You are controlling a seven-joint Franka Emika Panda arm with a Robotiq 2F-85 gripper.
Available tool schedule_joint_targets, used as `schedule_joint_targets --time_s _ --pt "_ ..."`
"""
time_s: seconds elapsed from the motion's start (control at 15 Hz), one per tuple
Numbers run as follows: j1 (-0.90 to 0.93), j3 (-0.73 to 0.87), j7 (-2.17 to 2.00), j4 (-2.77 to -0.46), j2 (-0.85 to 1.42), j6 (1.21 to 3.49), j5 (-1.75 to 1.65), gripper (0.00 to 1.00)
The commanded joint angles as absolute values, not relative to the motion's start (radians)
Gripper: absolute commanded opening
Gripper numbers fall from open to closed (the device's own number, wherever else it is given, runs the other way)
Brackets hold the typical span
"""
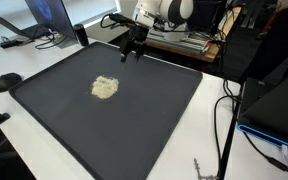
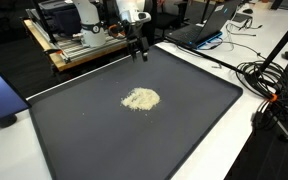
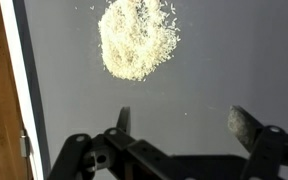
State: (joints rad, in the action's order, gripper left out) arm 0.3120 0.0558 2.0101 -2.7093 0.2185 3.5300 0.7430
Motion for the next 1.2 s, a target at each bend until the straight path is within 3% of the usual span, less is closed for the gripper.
schedule_joint_targets --time_s 0.0,0.67,1.13 --pt "0.414 0.100 2.144 -2.674 0.276 3.571 0.838 1.00" --pt "0.689 0.233 2.461 -2.492 0.369 3.516 1.417 1.00" --pt "0.612 0.186 2.749 -2.371 0.367 3.528 1.839 1.00"
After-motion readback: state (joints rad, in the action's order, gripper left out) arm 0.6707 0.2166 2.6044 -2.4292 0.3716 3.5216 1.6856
